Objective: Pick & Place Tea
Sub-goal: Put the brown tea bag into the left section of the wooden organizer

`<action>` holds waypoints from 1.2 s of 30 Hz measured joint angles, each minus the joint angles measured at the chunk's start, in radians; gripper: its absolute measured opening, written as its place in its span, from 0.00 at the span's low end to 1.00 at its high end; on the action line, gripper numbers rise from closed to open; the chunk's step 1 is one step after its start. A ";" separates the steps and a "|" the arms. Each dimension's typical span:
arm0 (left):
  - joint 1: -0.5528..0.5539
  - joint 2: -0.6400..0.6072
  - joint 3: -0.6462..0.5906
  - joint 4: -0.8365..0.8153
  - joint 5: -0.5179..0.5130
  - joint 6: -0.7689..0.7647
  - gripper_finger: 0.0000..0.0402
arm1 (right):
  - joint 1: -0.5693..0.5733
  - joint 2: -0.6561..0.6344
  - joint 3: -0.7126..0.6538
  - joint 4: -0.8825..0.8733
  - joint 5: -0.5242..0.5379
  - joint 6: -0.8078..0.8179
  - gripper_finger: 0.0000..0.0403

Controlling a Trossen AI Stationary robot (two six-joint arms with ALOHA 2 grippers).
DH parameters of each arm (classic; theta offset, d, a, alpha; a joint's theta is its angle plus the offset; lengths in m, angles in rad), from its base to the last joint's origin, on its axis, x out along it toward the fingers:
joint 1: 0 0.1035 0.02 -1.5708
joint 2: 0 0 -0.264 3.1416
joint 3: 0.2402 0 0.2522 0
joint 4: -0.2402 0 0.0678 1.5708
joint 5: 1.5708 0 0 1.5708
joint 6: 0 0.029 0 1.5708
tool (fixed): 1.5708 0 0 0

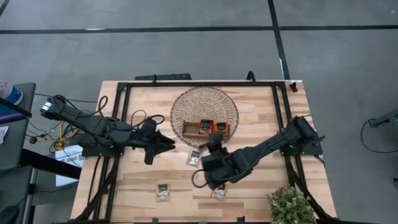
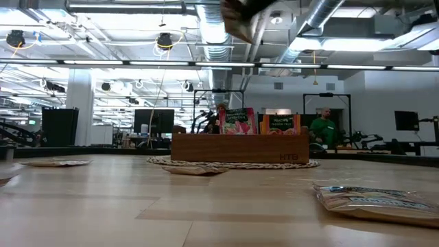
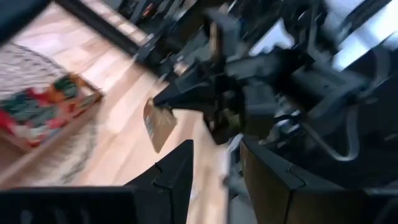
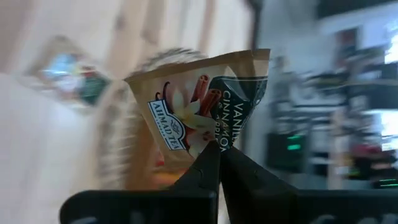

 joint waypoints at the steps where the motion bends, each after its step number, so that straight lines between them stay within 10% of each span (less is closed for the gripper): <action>1: 0.000 0.024 0.053 -0.066 -0.002 0.018 0.30 | -0.006 0.016 0.024 0.005 0.025 -0.042 0.00; 12: 0.002 0.295 0.534 -0.597 -0.045 0.158 0.27 | -0.027 0.056 0.114 0.137 0.173 -0.319 0.00; 36: 0.083 0.384 0.576 -0.678 0.005 0.180 0.39 | -0.055 0.050 0.114 0.285 0.129 -0.441 0.00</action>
